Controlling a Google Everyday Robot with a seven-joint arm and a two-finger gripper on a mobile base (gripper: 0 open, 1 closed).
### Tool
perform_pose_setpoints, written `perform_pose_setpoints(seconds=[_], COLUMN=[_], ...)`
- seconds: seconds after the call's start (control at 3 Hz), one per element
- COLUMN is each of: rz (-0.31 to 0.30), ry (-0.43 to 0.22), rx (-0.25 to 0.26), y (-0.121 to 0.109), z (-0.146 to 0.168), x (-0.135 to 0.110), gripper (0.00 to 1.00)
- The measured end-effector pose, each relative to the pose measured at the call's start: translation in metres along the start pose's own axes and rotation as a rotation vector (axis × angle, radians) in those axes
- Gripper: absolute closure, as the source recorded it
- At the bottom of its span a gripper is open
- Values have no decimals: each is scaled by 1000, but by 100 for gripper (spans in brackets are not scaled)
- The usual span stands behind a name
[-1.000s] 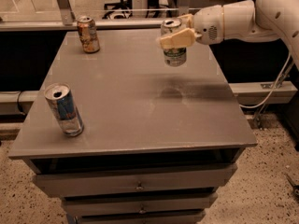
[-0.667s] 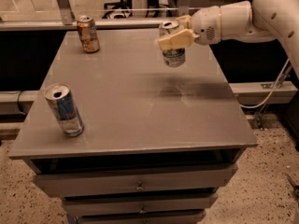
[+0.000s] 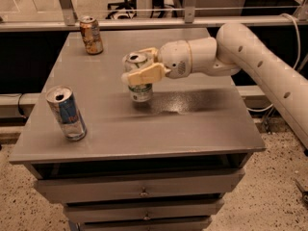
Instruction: Move 7up can near redbull can
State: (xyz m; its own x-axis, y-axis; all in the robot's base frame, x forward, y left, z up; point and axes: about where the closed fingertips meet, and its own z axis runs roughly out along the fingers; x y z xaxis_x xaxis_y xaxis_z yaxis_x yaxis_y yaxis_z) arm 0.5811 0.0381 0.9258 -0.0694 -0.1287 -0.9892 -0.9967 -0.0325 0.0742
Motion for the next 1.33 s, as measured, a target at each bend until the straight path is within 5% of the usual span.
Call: perform_pose_setpoints(seconds=[0.33,1.0,1.33], rz=[-3,-75,-124], ry=[-107,-185,-185], rx=[-159,-300,-357], y=[40,70,82], z=[53,89,105], x=[3,-4,2], gripper=[100,100,75])
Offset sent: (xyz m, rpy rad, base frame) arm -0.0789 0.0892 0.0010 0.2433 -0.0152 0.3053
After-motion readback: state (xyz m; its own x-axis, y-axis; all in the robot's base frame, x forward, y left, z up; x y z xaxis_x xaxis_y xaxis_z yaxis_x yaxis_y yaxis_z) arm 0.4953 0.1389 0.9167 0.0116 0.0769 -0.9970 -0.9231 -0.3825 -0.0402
